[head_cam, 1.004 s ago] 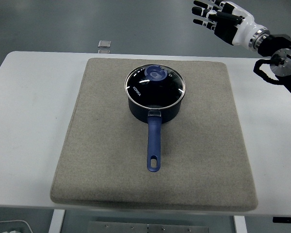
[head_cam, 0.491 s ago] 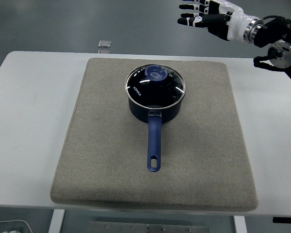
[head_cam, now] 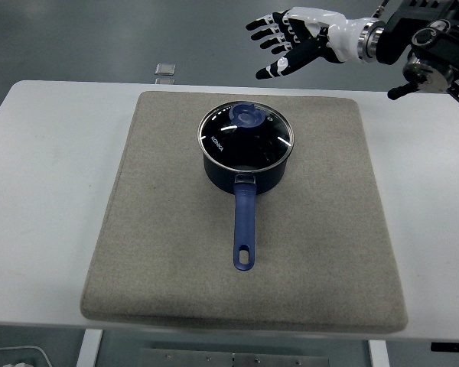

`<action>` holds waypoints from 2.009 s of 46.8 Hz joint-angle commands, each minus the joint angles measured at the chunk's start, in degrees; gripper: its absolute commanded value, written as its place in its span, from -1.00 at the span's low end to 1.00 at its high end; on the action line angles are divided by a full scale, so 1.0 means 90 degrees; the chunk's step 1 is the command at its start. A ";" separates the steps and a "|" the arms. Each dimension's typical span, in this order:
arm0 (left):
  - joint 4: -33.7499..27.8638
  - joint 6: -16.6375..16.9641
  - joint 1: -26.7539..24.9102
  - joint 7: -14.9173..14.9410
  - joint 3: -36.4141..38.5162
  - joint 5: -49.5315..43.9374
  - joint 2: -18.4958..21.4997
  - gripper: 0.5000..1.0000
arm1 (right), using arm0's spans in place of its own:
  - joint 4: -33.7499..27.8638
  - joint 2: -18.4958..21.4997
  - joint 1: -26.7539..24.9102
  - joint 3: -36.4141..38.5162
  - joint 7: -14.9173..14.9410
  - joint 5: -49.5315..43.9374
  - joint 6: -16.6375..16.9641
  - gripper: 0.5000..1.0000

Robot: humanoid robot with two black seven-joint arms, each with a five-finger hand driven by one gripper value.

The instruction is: Lift the pot lid and place it to the right of the pot.

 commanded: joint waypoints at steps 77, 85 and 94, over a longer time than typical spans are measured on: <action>0.0000 0.0002 0.0001 -0.0001 0.0000 -0.0006 0.0000 1.00 | 0.0576 0.0945 0.1001 -0.1819 0.0009 -0.2435 -0.0167 0.33; 0.0000 0.0002 0.0001 -0.0001 0.0000 0.0003 0.0000 1.00 | 0.0576 0.0955 0.0991 -0.1829 0.0009 -0.2435 -0.0167 0.18; 0.0000 -0.0008 0.0001 -0.0001 0.0000 0.0003 0.0000 1.00 | 0.0576 0.0955 0.1001 -0.1839 0.0009 -0.2435 -0.0158 0.04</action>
